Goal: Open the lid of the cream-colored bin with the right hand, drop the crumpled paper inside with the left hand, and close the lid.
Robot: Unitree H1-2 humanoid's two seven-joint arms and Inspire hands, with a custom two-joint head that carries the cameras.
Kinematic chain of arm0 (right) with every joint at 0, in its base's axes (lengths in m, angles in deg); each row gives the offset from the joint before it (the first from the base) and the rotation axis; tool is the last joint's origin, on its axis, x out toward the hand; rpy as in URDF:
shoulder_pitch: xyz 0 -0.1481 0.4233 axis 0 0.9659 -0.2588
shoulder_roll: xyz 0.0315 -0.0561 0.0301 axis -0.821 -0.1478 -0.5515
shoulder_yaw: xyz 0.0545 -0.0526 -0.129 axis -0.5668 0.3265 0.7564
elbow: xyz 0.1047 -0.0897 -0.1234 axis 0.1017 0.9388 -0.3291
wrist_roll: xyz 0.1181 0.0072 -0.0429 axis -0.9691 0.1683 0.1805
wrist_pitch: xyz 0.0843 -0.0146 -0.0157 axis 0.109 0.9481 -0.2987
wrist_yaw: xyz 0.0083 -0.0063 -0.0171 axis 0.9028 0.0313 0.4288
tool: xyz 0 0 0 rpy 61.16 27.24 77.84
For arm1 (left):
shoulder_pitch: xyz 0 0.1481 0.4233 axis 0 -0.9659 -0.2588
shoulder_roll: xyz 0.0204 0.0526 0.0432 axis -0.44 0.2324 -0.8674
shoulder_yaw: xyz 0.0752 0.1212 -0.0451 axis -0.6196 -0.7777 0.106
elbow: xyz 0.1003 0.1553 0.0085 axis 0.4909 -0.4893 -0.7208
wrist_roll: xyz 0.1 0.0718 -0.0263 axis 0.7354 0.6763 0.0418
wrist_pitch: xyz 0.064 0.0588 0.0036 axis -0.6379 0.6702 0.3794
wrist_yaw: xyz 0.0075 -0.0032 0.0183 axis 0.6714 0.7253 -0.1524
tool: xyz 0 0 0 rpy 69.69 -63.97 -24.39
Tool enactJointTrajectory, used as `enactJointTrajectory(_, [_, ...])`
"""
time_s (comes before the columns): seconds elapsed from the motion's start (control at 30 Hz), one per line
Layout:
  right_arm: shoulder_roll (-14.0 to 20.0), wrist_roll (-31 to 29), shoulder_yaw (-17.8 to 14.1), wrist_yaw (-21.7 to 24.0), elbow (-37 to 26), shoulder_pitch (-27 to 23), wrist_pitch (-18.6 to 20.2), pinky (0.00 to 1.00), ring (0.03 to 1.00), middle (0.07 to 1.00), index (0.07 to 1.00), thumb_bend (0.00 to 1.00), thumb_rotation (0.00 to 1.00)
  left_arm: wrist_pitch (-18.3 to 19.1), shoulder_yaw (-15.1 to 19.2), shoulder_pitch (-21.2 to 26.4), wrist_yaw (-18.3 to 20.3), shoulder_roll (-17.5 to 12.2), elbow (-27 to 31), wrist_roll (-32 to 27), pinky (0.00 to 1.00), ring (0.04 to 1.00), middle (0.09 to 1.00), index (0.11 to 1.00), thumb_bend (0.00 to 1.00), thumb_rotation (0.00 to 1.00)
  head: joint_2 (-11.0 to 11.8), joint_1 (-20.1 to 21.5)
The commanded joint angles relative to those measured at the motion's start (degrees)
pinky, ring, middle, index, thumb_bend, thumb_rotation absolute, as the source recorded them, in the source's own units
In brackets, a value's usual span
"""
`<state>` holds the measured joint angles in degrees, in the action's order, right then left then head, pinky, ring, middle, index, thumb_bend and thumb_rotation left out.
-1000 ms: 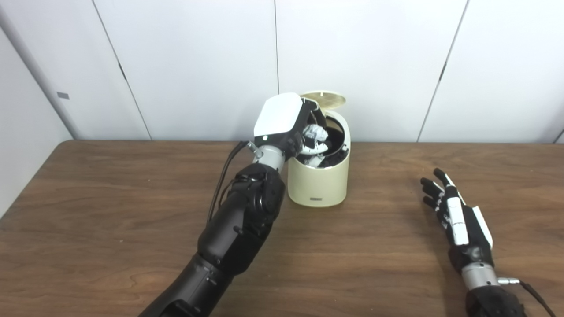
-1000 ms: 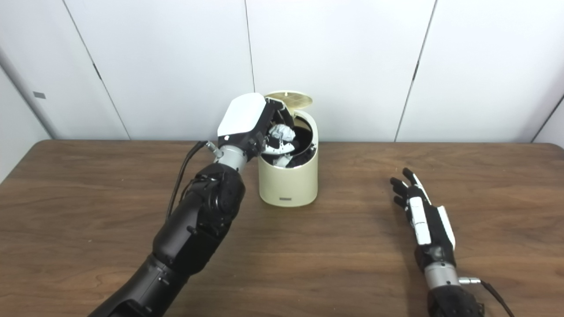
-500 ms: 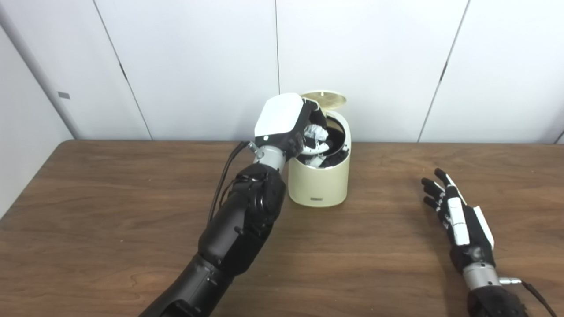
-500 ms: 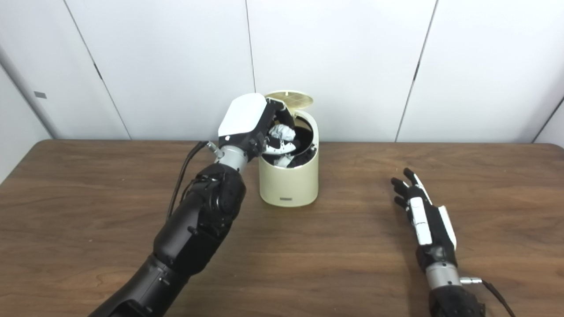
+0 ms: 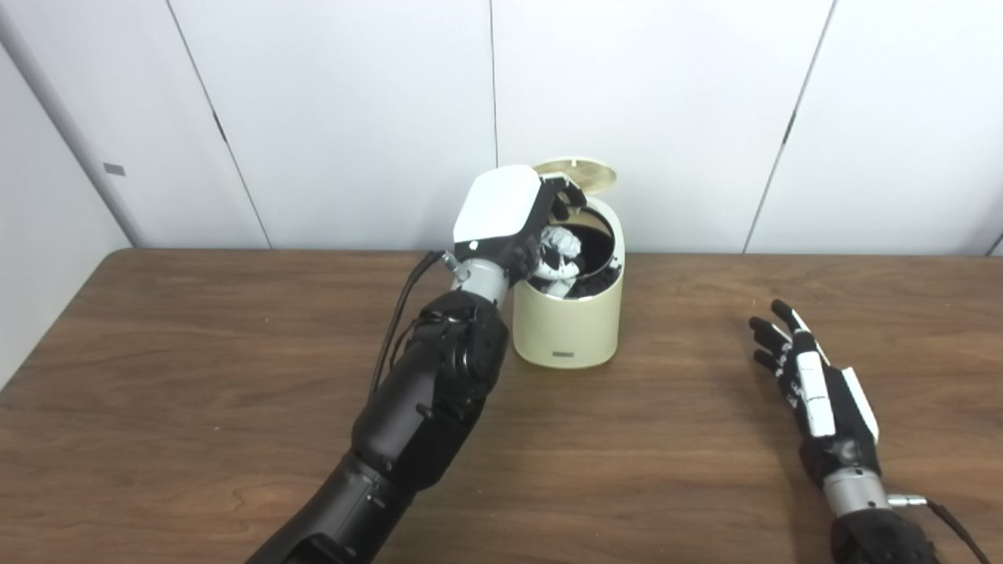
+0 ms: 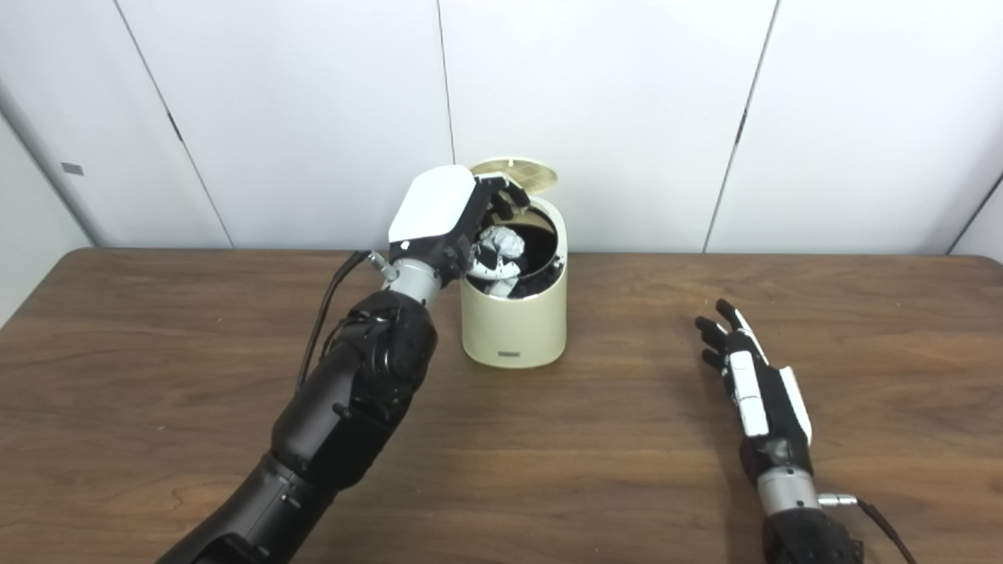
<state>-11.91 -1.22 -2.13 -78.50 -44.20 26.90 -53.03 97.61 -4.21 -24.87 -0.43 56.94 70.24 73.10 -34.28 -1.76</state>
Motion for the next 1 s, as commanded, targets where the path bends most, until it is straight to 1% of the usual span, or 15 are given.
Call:
enactJointTrajectory(0.0, [0.2, 0.2, -0.2, 0.4, -0.2, -0.4, -0.1, 0.89, 0.902, 0.866, 0.927, 0.57, 1.0, -0.4, 0.2, 2.6, -0.4, 0.0, 1.5, 0.5, 0.59, 0.706, 0.753, 0.673, 0.94, 0.0, -0.1, 0.0])
enactJointTrajectory(0.37, [0.2, -0.6, -0.4, 0.7, 0.1, -0.5, 0.1, 0.89, 0.907, 0.868, 0.929, 0.58, 1.0, 0.2, 0.3, 2.5, -0.3, 0.1, 1.7, 0.7, 0.59, 0.705, 0.747, 0.664, 0.93, 0.0, -0.3, 0.0])
enactJointTrajectory(0.53, [0.2, -0.1, -0.3, 0.4, -0.3, -0.4, 0.3, 0.89, 0.905, 0.866, 0.93, 0.59, 1.0, -0.1, 0.5, 2.5, -0.5, 0.2, 1.8, 0.3, 0.58, 0.704, 0.747, 0.66, 0.94, 0.0, -0.3, -0.1])
enactJointTrajectory(0.6, [0.2, 0.1, -0.2, 0.3, -0.1, -0.4, 0.2, 0.88, 0.902, 0.865, 0.929, 0.57, 1.0, -0.6, 0.8, 2.2, -1.0, 0.3, 1.9, -0.1, 0.58, 0.699, 0.741, 0.652, 0.92, 0.0, -0.3, -0.1])
enactJointTrajectory(0.63, [0.3, 0.1, -0.2, 0.4, -0.1, -0.4, 0.1, 0.88, 0.902, 0.865, 0.929, 0.57, 1.0, -0.9, 1.0, 2.1, -1.5, 0.4, 1.9, -0.4, 0.55, 0.668, 0.729, 0.639, 0.9, 0.0, -0.5, -0.1])
enactJointTrajectory(0.67, [0.3, 0.0, -0.2, 0.5, -0.2, -0.3, 0.2, 0.89, 0.905, 0.867, 0.931, 0.57, 1.0, -1.1, 1.3, 2.0, -2.1, 0.6, 1.8, -0.6, 0.49, 0.596, 0.672, 0.606, 0.85, 0.0, -0.5, -0.1])
enactJointTrajectory(0.7, [0.3, 0.0, -0.2, 0.5, -0.1, -0.3, 0.2, 0.89, 0.905, 0.866, 0.931, 0.57, 1.0, -1.2, 1.6, 1.9, -2.6, 0.8, 1.7, -0.8, 0.45, 0.517, 0.629, 0.553, 0.67, 0.0, -0.5, -0.1])
enactJointTrajectory(0.73, [0.3, 0.1, -0.2, 0.5, -0.2, -0.3, 0.2, 0.89, 0.905, 0.866, 0.932, 0.57, 1.0, -1.4, 1.8, 1.8, -3.2, 0.9, 1.6, -0.8, 0.42, 0.452, 0.571, 0.521, 0.57, 0.0, -0.5, -0.1])
enactJointTrajectory(0.77, [0.3, 0.0, -0.2, 0.5, -0.3, -0.3, 0.3, 0.89, 0.902, 0.865, 0.932, 0.58, 1.0, -1.6, 1.9, 1.6, -3.7, 1.0, 1.6, -0.7, 0.37, 0.429, 0.54, 0.516, 0.52, 0.0, -0.5, -0.2])
enactJointTrajectory(0.8, [0.3, -0.1, -0.3, 0.6, -0.2, -0.3, 0.3, 0.89, 0.903, 0.866, 0.933, 0.59, 1.0, -1.6, 2.0, 1.5, -4.1, 1.1, 1.7, -0.6, 0.33, 0.41, 0.516, 0.515, 0.5, 0.0, -0.5, -0.2])
enactJointTrajectory(0.83, [0.3, -0.4, -0.3, 0.6, -0.1, -0.4, 0.5, 0.89, 0.904, 0.866, 0.933, 0.59, 1.0, -1.7, 2.1, 1.3, -4.4, 1.2, 1.8, -0.5, 0.32, 0.402, 0.512, 0.509, 0.48, 0.0, -0.5, -0.2])
enactJointTrajectory(0.93, [0.4, 0.4, -0.2, 0.4, 0.0, -0.4, 0.6, 0.89, 0.905, 0.862, 0.927, 0.58, 1.0, -1.6, 2.2, 1.2, -5.0, 1.2, 2.1, -0.4, 0.31, 0.393, 0.514, 0.503, 0.47, 0.0, -0.4, -0.3])
enactJointTrajectory(0.97, [0.6, 0.8, 0.0, 0.3, 0.1, -0.3, 0.5, 0.87, 0.9, 0.859, 0.927, 0.58, 1.0, -1.7, 2.3, 1.1, -5.1, 1.2, 2.2, -0.4, 0.31, 0.389, 0.507, 0.506, 0.47, 0.0, -0.4, -0.3])
